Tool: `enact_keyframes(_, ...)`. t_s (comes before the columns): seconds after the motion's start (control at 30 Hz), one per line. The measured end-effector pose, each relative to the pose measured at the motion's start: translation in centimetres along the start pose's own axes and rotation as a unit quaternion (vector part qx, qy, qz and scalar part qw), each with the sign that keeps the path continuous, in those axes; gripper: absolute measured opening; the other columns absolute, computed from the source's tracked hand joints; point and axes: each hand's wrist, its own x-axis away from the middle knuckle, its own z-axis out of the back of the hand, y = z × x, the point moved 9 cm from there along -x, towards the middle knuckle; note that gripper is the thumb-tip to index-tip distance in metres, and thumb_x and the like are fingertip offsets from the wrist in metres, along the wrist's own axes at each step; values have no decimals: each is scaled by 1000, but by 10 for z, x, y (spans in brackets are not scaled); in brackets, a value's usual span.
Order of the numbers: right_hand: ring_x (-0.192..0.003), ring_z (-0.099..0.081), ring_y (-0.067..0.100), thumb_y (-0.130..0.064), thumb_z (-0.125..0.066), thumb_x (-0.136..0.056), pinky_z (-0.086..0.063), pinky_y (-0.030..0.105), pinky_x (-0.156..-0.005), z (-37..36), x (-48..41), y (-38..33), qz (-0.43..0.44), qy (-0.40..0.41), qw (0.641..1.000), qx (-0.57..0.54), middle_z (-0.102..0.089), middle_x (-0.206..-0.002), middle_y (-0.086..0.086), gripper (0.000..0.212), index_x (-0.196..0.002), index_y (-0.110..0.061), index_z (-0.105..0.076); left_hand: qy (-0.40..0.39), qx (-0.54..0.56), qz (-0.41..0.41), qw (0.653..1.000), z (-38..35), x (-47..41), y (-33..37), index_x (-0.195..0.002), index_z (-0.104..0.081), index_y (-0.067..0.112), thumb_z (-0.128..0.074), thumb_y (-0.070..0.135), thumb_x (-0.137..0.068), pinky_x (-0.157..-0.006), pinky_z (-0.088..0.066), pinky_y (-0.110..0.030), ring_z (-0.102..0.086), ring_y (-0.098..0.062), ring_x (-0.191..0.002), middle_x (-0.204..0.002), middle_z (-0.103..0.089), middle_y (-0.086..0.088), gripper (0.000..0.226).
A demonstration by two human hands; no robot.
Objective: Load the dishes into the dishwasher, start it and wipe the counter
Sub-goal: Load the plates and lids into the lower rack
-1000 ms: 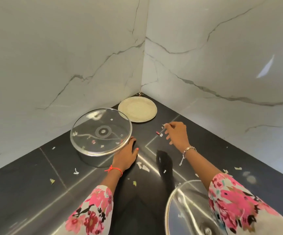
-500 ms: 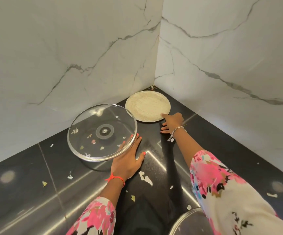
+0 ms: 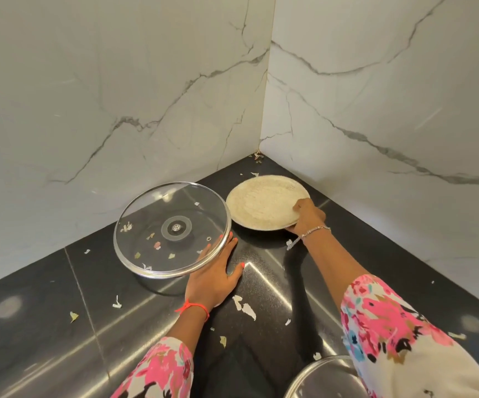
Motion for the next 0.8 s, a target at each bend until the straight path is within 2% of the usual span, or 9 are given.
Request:
enact_keyframes(0.1, -100, -58, 31, 1, -70, -78, -54, 48, -69, 15, 8, -7, -3, -17, 1000, 8, -52, -120, 15, 60, -128, -5, -38, 0, 3, -2, 1000, 3, 1, 3, -146, -14, 37, -27, 63, -87, -116, -12, -33, -15, -15, -144, -156, -13, 11, 65)
enact_keyframes(0.17, -110, -56, 33, 1, -69, -79, -52, 48, -77, 31, 15, -12, 5, -8, 1000, 15, -51, -127, 16, 59, -128, -3, -37, 2, 5, -4, 1000, 5, 2, 6, -146, -15, 35, -30, 60, -89, -117, -12, -34, -14, -16, -144, -156, -13, 10, 64)
enact_keyframes(0.27, -116, -53, 34, 1, -68, -80, -50, 48, -79, 60, 31, -11, 10, 14, 1000, 9, -49, -130, 18, 56, -128, -2, -39, 7, 12, -9, 1000, 7, 3, 8, -146, -19, 31, -37, 51, -93, -117, -11, -33, -15, -16, -144, -156, -13, 11, 60)
enact_keyframes(0.43, -111, -56, 34, 4, -71, -75, -53, 44, -66, 111, 78, -1, 19, 39, 999, -25, -51, -129, 18, 61, -129, -3, -42, 0, 7, -35, 999, 9, 5, 14, -146, -25, 21, -38, 45, -94, -117, -12, -37, -17, -20, -143, -155, -18, 4, 58)
enact_keyframes(0.57, -109, -58, 33, 3, -71, -76, -52, 37, -53, 153, 132, 7, 50, 86, 994, -39, -54, -125, 15, 61, -129, -2, -43, -49, 17, -65, 997, 7, 19, 19, -143, -30, 12, -42, 39, -95, -117, -12, -38, -16, -23, -143, -155, -19, -5, 57)
enact_keyframes(0.63, -110, -58, 33, 2, -70, -77, -51, 38, -60, 174, 165, 13, 66, 106, 991, -47, -54, -125, 15, 59, -130, -1, -43, -71, 35, -88, 993, 13, 45, 25, -136, -39, 7, -49, 36, -93, -114, -18, -38, -26, -25, -139, -149, -31, -11, 53)
enact_keyframes(0.7, -110, -57, 34, 4, -68, -78, -50, 39, -65, 194, 204, 23, 76, 115, 988, -73, -54, -127, 18, 59, -130, 1, -42, -75, 76, -104, 989, 27, 81, 32, -123, -50, 2, -55, 32, -89, -103, -31, -36, -44, -29, -123, -131, -49, -16, 46)
enact_keyframes(0.8, -112, -56, 35, 8, -64, -80, -50, 41, -72, 222, 266, 43, 96, 124, 981, -116, -53, -129, 20, 56, -130, 4, -41, -68, 102, -105, 987, 45, 140, 33, -113, -55, -1, -57, 28, -87, -93, -36, -35, -52, -31, -110, -117, -56, -17, 39)
